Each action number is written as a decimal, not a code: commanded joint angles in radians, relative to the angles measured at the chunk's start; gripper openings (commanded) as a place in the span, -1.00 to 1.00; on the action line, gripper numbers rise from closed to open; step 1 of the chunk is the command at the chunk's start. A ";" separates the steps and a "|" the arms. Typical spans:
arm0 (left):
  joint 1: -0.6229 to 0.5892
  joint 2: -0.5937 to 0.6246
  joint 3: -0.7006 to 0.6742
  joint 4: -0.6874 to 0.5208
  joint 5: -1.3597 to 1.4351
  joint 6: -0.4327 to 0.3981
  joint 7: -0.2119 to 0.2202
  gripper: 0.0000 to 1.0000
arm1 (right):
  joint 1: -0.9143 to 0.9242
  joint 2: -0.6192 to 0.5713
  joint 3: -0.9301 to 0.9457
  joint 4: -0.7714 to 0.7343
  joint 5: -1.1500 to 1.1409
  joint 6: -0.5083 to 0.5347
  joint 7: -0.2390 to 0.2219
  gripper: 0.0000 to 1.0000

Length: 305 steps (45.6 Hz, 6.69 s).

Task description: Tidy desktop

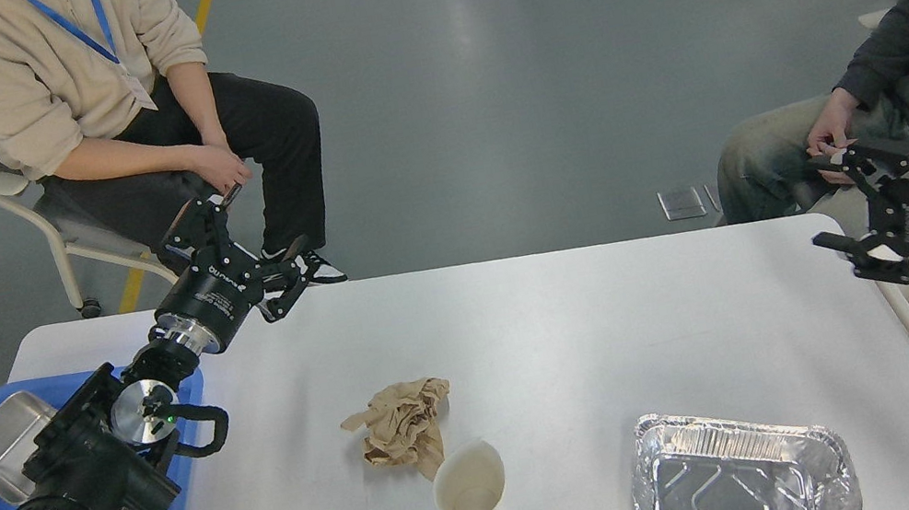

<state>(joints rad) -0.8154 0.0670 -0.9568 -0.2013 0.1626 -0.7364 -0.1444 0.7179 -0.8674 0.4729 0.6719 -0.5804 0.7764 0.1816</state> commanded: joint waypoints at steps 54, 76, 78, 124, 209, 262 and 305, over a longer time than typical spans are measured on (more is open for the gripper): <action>0.033 -0.044 0.007 0.008 0.003 0.046 0.000 0.94 | -0.069 -0.403 -0.011 0.730 -0.593 0.181 -0.114 1.00; 0.073 -0.021 0.006 0.008 0.003 0.064 -0.001 0.94 | -0.218 -0.090 -0.010 0.462 -0.691 0.064 -0.113 1.00; 0.071 -0.023 0.006 0.010 0.003 0.064 -0.001 0.94 | -0.224 -0.075 -0.010 0.451 -0.690 0.058 -0.111 1.00; 0.088 -0.006 0.007 0.010 0.005 0.068 -0.001 0.94 | -0.357 0.036 -0.010 0.428 -0.696 -0.129 -0.082 -0.19; 0.079 -0.016 0.007 0.006 0.003 0.068 -0.021 0.94 | 0.084 -0.586 0.055 0.894 -0.418 0.184 -0.243 -1.00; 0.076 0.048 -0.002 0.006 -0.008 0.078 -0.024 0.94 | 0.430 0.539 -0.120 -0.081 -0.432 0.184 -0.232 -1.00; 0.056 0.273 0.153 -0.340 -0.055 0.247 0.104 0.93 | 0.373 0.550 -0.114 -0.072 -0.409 0.184 -0.146 -1.00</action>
<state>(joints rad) -0.7676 0.2058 -0.9118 -0.3167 0.1068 -0.6254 -0.1188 1.0945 -0.3195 0.3594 0.5998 -0.9891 0.9599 0.0356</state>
